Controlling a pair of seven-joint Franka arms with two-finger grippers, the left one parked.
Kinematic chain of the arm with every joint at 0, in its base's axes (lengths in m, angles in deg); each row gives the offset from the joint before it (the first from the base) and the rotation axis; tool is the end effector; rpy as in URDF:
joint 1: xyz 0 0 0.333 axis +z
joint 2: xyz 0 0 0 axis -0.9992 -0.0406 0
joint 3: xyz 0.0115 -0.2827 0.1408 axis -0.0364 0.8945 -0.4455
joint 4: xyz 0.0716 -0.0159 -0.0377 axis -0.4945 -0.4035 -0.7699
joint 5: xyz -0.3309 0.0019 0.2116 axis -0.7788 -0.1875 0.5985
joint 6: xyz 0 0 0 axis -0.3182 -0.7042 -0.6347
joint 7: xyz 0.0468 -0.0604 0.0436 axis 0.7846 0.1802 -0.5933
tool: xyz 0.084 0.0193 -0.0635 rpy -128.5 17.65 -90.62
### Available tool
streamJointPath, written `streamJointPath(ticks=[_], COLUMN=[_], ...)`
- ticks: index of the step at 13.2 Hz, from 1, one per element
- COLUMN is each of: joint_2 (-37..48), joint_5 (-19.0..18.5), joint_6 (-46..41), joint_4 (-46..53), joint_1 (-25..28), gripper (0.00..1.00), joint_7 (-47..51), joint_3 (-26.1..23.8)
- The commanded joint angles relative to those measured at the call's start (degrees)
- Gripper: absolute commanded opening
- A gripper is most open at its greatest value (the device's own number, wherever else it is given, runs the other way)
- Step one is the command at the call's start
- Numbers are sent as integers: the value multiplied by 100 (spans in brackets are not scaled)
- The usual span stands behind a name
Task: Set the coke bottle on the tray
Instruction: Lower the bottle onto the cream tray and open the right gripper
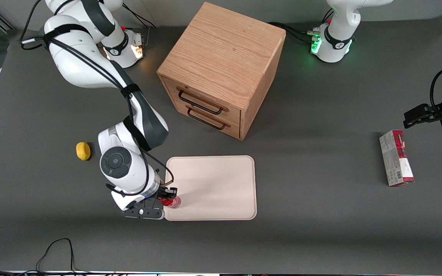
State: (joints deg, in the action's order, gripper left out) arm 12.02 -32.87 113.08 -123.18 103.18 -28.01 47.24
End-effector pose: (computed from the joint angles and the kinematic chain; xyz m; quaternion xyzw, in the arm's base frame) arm 0.7281 0.2975 0.3292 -0.9975 0.0473 -0.0506 0.0149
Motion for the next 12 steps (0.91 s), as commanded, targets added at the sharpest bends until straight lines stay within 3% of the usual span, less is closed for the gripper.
streamJointPath(ticks=[1,2,4,5,9,11,12], joint_2=[-42,-42,-33,-7,501,1421,2027], joint_5=[-151,-151,-168,-186,-405,-336,-109], joint_6=[134,223,451,478,-37,-373,-400], joint_4=[72,-7,-174,-183,-271,-1101,-1733], joint_1=[49,40,49,40,22,-4,-4], gripper=[0,0,96,100,100,100,100], joint_7=[80,141,159,159,54,-427,-743], joint_3=[2,2,11,11,54,334,580])
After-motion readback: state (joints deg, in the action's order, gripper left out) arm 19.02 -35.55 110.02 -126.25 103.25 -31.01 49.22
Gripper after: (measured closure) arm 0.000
